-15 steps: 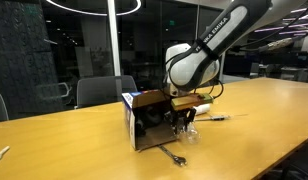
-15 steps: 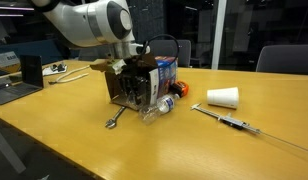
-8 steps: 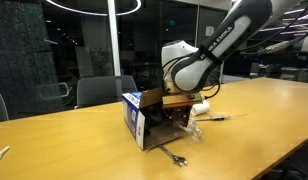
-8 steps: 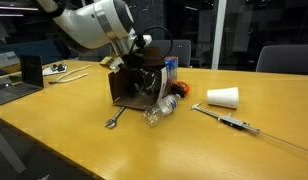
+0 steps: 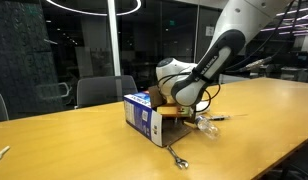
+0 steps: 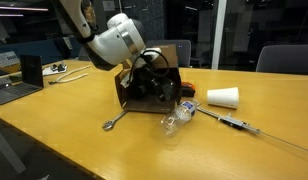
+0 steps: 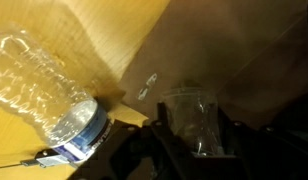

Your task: Pick the plastic cup in the box

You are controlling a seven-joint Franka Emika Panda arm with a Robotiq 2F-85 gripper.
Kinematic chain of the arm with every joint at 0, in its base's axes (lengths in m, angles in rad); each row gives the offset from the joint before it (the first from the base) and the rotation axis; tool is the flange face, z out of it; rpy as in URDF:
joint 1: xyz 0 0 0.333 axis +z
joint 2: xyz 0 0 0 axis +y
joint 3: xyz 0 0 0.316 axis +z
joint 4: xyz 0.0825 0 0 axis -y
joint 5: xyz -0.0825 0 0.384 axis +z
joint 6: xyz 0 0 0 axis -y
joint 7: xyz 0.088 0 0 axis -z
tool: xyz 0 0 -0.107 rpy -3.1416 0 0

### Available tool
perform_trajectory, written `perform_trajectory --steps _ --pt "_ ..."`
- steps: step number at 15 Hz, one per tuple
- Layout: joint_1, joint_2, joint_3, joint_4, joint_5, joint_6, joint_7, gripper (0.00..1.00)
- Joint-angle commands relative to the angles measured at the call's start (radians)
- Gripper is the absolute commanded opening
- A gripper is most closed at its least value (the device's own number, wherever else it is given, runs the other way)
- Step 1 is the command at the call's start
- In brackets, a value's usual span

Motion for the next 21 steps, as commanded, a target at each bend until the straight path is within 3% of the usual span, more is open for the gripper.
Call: perform_trajectory --steps 1,4,5,6,7,11,19,21 --pt "0.014 0.109 -0.036 0.105 0.016 0.003 0.05 0.2" --pt "0.015 0.129 -0.045 0.138 0.035 0.003 0.049 0.21" --pt "0.014 0.138 -0.046 0.148 0.043 0.003 0.042 0.27" --pt "0.01 0.145 -0.041 0.158 0.062 0.001 0.019 0.7" --pt "0.011 0.15 -0.04 0.165 0.07 -0.003 0.014 0.71" --pt "0.022 0.166 -0.044 0.186 0.113 -0.005 0.005 0.99" --pt "0.055 0.082 -0.06 0.166 0.119 -0.057 0.006 0.99" --pt "0.028 0.047 -0.013 0.161 0.198 -0.083 -0.122 1.0"
